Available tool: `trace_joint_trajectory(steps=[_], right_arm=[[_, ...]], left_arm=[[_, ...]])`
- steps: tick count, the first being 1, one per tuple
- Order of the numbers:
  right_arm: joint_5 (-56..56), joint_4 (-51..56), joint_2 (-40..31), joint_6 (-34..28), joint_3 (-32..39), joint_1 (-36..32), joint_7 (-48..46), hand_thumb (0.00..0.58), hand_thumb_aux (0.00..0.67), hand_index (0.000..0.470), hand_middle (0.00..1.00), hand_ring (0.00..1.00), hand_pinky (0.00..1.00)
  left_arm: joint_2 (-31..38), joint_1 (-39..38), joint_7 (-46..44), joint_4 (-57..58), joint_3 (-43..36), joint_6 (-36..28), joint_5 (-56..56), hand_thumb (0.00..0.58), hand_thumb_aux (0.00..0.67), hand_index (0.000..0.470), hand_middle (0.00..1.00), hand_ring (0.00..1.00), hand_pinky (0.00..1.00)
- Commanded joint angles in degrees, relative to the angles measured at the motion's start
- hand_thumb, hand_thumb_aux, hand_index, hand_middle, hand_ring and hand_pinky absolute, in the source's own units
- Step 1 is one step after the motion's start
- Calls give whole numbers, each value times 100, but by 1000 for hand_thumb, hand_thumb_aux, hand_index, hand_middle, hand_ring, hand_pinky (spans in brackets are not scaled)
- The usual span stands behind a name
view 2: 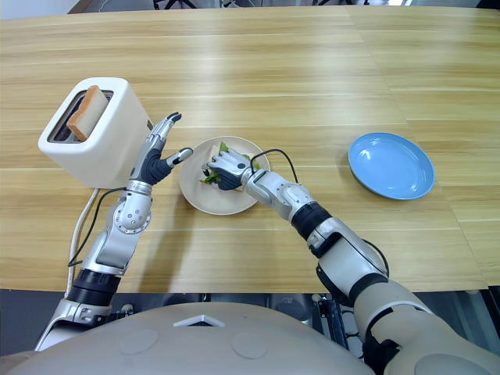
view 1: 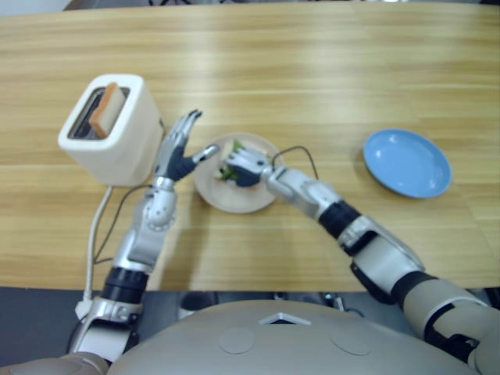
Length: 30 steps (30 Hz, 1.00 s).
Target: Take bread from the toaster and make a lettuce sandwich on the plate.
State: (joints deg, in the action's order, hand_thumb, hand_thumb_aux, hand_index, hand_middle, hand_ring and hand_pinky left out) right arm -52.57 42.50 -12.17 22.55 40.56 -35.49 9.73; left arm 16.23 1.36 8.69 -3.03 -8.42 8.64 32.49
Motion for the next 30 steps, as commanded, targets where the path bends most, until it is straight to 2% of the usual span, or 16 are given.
trace_joint_trajectory(steps=[1,6,10,18,21,26,30], right_arm=[[-6,-132,-98,132,39,28,36,0,0,0,0,0,0],[86,-845,-441,159,-131,230,-77,0,0,0,0,0,0],[247,-1898,-835,78,-413,540,-362,0,0,0,0,0,0],[520,-4405,-1578,-439,-1428,1173,-1259,0,0,0,0,0,0],[646,-5025,-1760,-600,-1818,1309,-1529,0,0,0,0,0,0],[935,-5461,-1925,-843,-2580,1371,-1616,0,0,0,0,0,0],[1137,-5187,-1955,-952,-3049,1515,-1411,0,0,0,0,0,0]], left_arm=[[23,-49,-26,42,-12,-64,45,0,0,0,0,0,0],[6,-76,-18,7,-14,-77,74,0,0,0,0,0,0],[0,-76,-17,-13,-16,-77,97,0,0,0,0,0,0],[40,-60,-23,-105,17,-71,124,0,0,0,0,0,0],[82,-68,-59,-263,44,-85,160,0,0,0,0,0,0],[398,-84,-180,-1059,424,-242,323,0,0,0,0,0,0],[935,-7,-338,-1919,1225,-510,571,0,0,0,0,0,0]])
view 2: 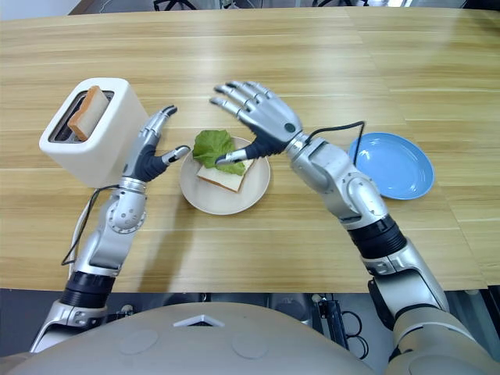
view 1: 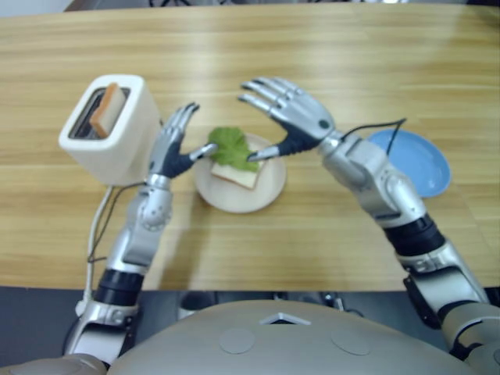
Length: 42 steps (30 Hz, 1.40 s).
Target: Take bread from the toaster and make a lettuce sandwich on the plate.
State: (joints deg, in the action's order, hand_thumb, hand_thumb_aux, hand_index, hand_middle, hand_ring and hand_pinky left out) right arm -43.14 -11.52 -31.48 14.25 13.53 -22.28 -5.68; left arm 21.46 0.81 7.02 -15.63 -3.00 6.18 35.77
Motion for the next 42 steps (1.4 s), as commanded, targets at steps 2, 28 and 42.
trace_joint_trajectory(steps=[2,28,42], right_arm=[[246,386,-3,-145,-466,331,245,0,0,0,0,0,0],[4908,612,1002,-452,-3066,1225,36,0,0,0,0,0,0],[4833,581,1066,-542,-3015,1293,45,0,0,0,0,0,0]], left_arm=[[771,82,-274,-1008,1154,-468,538,0,0,0,0,0,0],[1758,1028,-729,2529,767,-1234,508,0,0,0,0,0,0],[1832,988,-663,2636,858,-1403,28,580,670,460,1000,1000,1000]])
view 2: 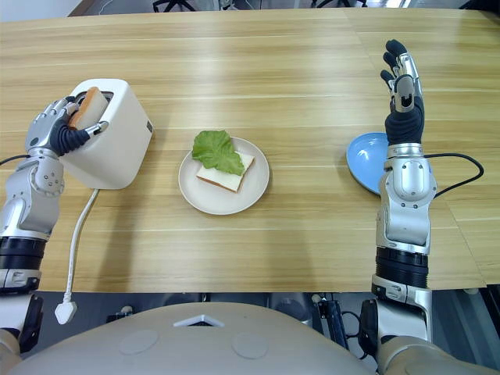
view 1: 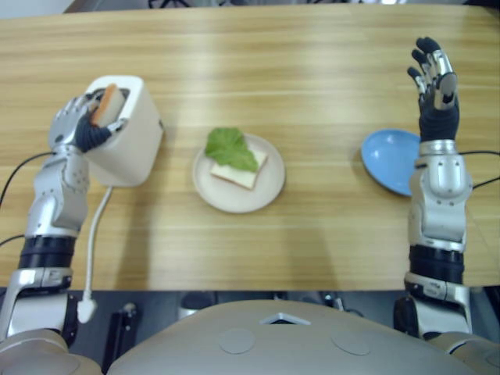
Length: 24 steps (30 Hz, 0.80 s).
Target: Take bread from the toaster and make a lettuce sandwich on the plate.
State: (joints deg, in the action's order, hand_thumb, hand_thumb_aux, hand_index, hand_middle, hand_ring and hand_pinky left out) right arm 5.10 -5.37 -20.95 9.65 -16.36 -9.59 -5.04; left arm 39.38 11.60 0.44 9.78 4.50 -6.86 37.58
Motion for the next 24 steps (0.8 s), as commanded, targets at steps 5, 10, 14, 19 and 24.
trace_joint_trajectory(steps=[5,10,14,19,24], right_arm=[[-41,-49,14,-88,-7,47,-4,0,0,0,0,0,0],[-93,-22,-6,-74,-9,42,12,0,0,0,0,0,0],[-126,37,29,-41,29,46,32,0,0,0,0,0,0],[-153,81,109,-10,83,67,59,0,0,0,0,0,0],[-287,232,95,91,31,66,163,0,0,0,0,0,0]], left_arm=[[44,-93,-3,80,127,-148,-251,580,670,460,1000,1000,1000],[25,-170,353,-448,382,95,-381,580,670,460,1000,1000,1000],[-207,-243,766,-1543,999,873,-1095,580,670,460,1000,1000,1000],[-644,-327,986,-3079,1654,1404,-1812,580,670,460,1000,1000,1000],[-1552,-322,479,-4258,843,1077,-2593,580,670,460,1000,1000,1000]])
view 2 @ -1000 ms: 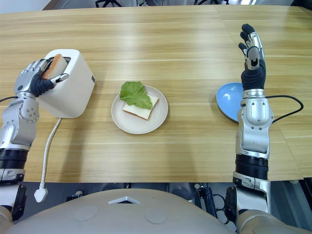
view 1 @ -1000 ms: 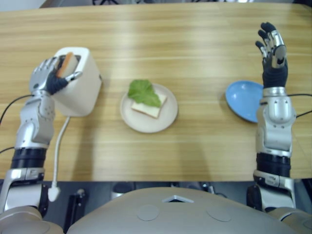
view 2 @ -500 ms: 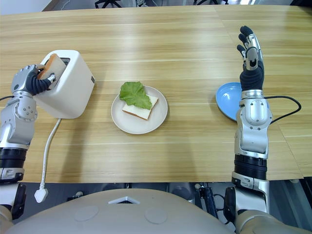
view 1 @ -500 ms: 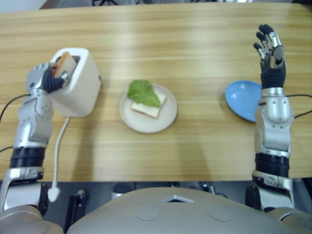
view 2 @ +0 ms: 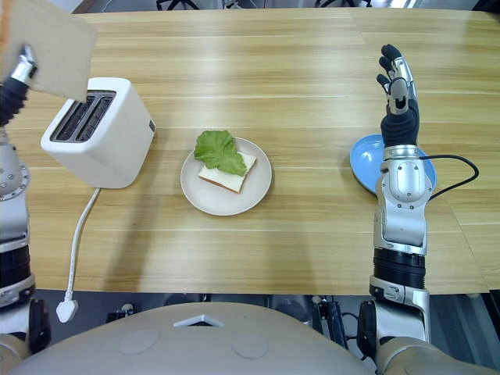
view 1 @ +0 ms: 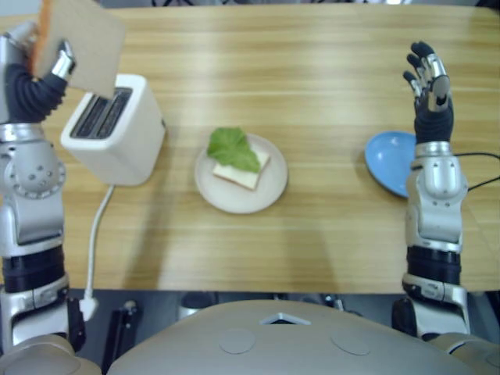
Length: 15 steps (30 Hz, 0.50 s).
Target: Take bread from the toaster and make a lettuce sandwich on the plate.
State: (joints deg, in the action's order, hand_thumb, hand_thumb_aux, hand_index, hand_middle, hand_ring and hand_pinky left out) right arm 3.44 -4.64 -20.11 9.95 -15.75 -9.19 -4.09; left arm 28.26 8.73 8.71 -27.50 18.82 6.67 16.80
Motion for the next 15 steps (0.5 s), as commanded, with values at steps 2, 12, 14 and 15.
trace_joint_trajectory(steps=[2,12,14,15], right_arm=[[-121,198,5,92,-39,31,68,0,0,0,0,0,0],[-175,430,52,238,2,30,107,0,0,0,0,0,0],[-212,484,70,275,32,27,126,0,0,0,0,0,0],[-227,506,78,291,46,25,133,0,0,0,0,0,0]], left_arm=[[-803,-75,-563,-672,-1218,-415,-529,580,670,460,1000,1000,1000],[-1880,87,-1472,2181,-2960,-373,-757,580,670,460,1000,1000,1000],[-2097,170,-1545,2771,-2950,-307,-937,580,670,460,1000,1000,1000],[-2161,216,-1556,2995,-2950,-260,-954,580,670,460,1000,1000,1000]])
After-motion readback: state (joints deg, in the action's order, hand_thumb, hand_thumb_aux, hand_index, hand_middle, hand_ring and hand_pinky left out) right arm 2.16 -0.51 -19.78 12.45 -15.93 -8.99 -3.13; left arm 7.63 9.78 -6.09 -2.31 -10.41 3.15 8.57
